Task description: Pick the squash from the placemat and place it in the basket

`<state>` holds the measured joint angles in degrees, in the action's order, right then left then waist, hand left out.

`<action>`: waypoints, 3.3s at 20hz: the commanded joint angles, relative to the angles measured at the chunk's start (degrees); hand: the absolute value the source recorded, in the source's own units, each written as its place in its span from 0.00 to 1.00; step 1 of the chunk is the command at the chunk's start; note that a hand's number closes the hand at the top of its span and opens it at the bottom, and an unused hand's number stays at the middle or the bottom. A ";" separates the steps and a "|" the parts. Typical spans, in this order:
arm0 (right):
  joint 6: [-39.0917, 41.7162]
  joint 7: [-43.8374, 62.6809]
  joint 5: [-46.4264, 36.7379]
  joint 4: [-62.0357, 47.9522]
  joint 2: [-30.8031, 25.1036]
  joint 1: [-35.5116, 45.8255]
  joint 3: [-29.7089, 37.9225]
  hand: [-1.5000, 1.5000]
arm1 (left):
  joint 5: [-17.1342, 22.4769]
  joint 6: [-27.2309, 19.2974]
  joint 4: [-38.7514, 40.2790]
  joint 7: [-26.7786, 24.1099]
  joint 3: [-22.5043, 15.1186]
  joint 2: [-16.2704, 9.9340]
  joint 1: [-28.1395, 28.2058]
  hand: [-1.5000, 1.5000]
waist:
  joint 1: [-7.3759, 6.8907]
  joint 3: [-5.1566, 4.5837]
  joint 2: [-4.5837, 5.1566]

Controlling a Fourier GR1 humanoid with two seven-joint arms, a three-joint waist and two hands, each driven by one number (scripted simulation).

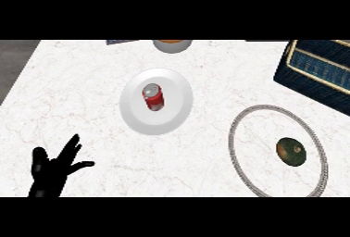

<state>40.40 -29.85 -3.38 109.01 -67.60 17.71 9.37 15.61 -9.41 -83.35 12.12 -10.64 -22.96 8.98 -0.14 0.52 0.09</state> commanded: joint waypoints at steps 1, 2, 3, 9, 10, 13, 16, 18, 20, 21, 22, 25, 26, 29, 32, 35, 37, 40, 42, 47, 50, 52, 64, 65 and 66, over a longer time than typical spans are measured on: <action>9.15 -12.22 -4.39 -2.21 -9.14 0.09 -0.28 0.00 | -0.24 -0.40 -0.80 2.37 -1.22 0.83 -0.08 0.50 | -0.50 -0.36 0.26; 7.65 -15.49 -5.62 -5.09 -9.92 -0.70 0.18 0.00 | -0.09 0.33 1.08 1.36 -0.92 1.14 -0.87 0.50 | -0.30 -0.36 0.45; 5.23 -15.74 -8.16 -2.89 -9.99 -1.96 -2.49 0.00 | -0.44 -0.65 -0.03 3.07 -1.11 1.44 -2.43 0.50 | -0.28 -0.35 0.43; -4.25 -27.13 -12.89 -11.26 -15.48 -4.29 -5.75 0.00 | -1.11 0.35 2.84 0.53 -0.78 2.10 -2.38 0.50 | -0.88 -0.45 0.56; -5.52 -27.77 -13.01 -12.75 -15.67 -5.08 -6.58 0.00 | -2.40 -0.96 2.68 -0.80 -2.03 3.66 -0.96 0.50 | -1.02 -0.46 0.50; -11.34 -31.16 -15.51 -13.47 -15.20 -9.10 -10.00 0.00 | -1.97 -0.44 2.03 0.53 -1.70 3.18 -0.45 0.50 | -0.38 -0.40 0.30; -15.03 -30.41 -16.01 -13.34 -12.80 -10.04 -14.00 0.00 | -1.05 0.58 4.31 0.95 0.22 2.96 -3.81 0.50 | -0.50 -0.50 0.37; -16.24 -32.36 -16.58 -15.78 -12.82 -9.58 -15.29 0.00 | -2.74 -0.86 3.07 2.45 -1.80 4.31 -3.55 0.50 | -0.87 -0.47 0.39; -20.28 -32.02 -18.82 -16.12 -9.51 -10.92 -18.41 0.00 | -2.28 1.07 5.24 0.18 -0.66 3.47 -2.68 0.50 | -0.83 -0.49 0.35; -18.16 -29.77 -18.55 -15.29 -9.33 -7.81 -19.56 0.00 | -2.21 0.82 5.17 2.54 -0.63 3.94 -5.95 0.50 | -1.30 -0.53 0.46; -19.57 -32.13 -19.46 -16.68 -9.70 -9.06 -19.56 0.00 | -2.99 0.42 4.31 0.53 -1.40 4.42 -2.10 0.50 | -1.10 -0.50 0.27; -21.89 -28.01 -21.95 -14.72 -4.53 -8.33 -23.99 0.00 | -3.81 0.19 4.74 -1.32 -1.03 5.17 -2.16 0.50 | -1.22 -0.53 0.27; -22.80 -29.33 -23.29 -16.99 -3.83 -8.27 -24.58 0.00 | -1.96 2.82 5.46 -0.50 0.57 3.27 -1.91 0.50 | -1.19 -0.51 0.27; -24.41 -28.52 -28.44 -19.27 -1.37 -6.59 -26.11 0.00 | -3.20 2.20 6.30 -1.27 0.69 4.75 -2.99 0.50 | -0.75 -0.52 0.15; -25.60 -27.48 -32.31 -20.90 0.50 -5.38 -27.72 0.00 | -4.71 0.04 6.09 1.43 -0.03 6.37 -4.62 0.50 | -0.38 -0.51 0.09; -27.33 -30.26 -34.29 -26.14 3.26 -3.94 -29.27 0.00 | -4.74 1.63 5.96 -1.70 0.99 5.38 -1.32 0.50 | -0.73 -0.50 0.16; -26.63 -30.56 -35.21 -28.20 4.87 -1.95 -29.85 0.00 | -4.15 1.65 5.69 1.54 1.11 5.96 -3.60 0.50 | -0.78 -0.50 0.18; -29.17 -31.32 -36.99 -29.97 7.90 -3.22 -30.31 0.00 | -5.26 1.43 2.39 1.38 1.03 5.44 -0.29 0.50 | -0.52 -0.49 0.01; -27.71 -31.14 -40.20 -34.25 10.43 1.48 -32.61 0.00 | -4.38 2.62 3.20 1.30 2.60 4.66 -1.50 0.50 | -1.17 -0.49 0.17; -28.21 -30.27 -40.65 -33.24 13.04 0.06 -29.83 0.00 | -4.57 3.64 -0.35 2.73 3.04 4.74 1.33 0.50 | -0.44 -0.51 -0.08; -26.47 -28.98 -41.91 -31.59 13.82 0.13 -29.63 0.00 | -6.91 1.23 -0.49 5.30 1.86 7.01 -1.55 0.50 | -0.11 -0.52 -0.12; -31.62 -31.17 -43.52 -36.43 17.51 -0.96 -30.99 0.00 | -5.65 4.68 0.76 1.62 3.09 5.74 0.60 0.50 | -0.34 -0.50 -0.05; -37.45 -29.53 -54.09 -39.83 20.66 -3.01 -31.56 0.00 | -6.63 7.19 3.92 0.45 6.07 5.99 0.10 0.50 | 0.01 -0.52 -0.08; -33.60 -25.60 -56.01 -38.55 22.59 -0.07 -32.89 0.00 | -6.53 5.90 2.46 0.64 5.23 8.08 0.77 0.50 | -0.23 -0.53 -0.09; -34.05 -24.79 -56.48 -39.20 24.63 -0.18 -32.14 0.00 | -7.26 6.31 3.30 1.19 5.67 7.31 0.04 0.50 | -0.15 -0.53 -0.08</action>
<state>6.39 -56.56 -56.00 70.23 -45.74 17.01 -22.57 9.36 -3.64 -82.50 13.18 -4.85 -16.22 7.76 -0.31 0.35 -0.28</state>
